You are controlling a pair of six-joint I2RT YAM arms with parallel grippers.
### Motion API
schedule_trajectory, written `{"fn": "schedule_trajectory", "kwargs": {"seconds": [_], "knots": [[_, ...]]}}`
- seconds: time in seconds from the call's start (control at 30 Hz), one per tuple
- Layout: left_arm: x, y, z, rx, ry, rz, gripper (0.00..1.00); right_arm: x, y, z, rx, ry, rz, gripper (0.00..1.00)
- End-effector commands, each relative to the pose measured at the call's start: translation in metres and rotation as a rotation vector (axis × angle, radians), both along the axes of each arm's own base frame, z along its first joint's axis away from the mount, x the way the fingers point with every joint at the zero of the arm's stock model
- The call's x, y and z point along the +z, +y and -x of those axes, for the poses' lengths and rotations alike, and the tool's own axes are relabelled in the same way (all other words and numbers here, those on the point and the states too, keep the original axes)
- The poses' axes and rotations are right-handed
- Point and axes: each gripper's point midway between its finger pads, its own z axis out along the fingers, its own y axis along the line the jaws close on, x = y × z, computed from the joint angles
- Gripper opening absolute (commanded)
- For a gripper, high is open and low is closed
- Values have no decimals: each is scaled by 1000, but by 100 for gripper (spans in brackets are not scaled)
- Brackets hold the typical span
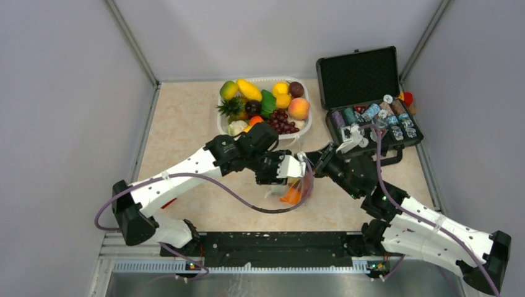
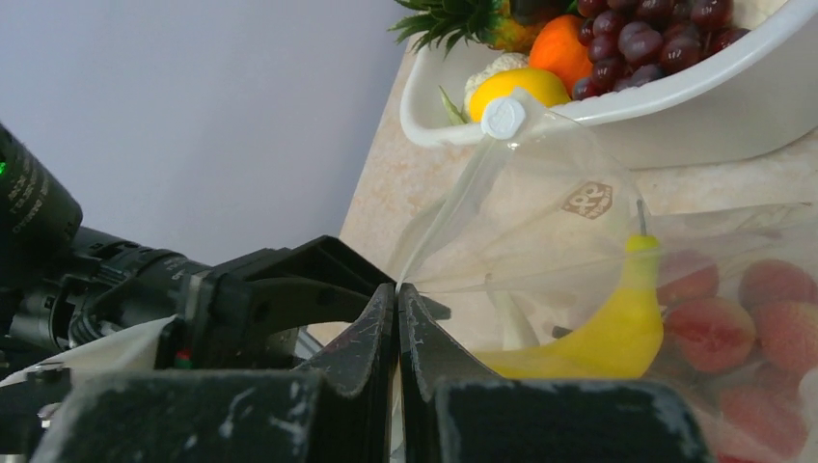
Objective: Place the food in the zip-top bag and seal the zipper
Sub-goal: Place the fake fruit in the zipper food storage bag.
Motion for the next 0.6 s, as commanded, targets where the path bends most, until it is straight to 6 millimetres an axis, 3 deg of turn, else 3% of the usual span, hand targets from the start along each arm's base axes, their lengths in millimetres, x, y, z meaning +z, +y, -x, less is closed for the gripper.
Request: {"fn": "schedule_trajectory", "kwargs": {"seconds": [0.0, 0.07, 0.33, 0.57], "knots": [[39, -11, -9, 20, -121, 188, 47, 24, -9, 0, -42, -38, -97, 0], [40, -12, -8, 10, -115, 196, 36, 25, -10, 0, -42, -39, -98, 0], [21, -17, 3, -91, -12, 87, 14, 28, -8, 3, -24, -41, -101, 0], [10, -21, 20, -229, 33, 88, 9, 30, -7, 4, -15, -49, -111, 0]]}}
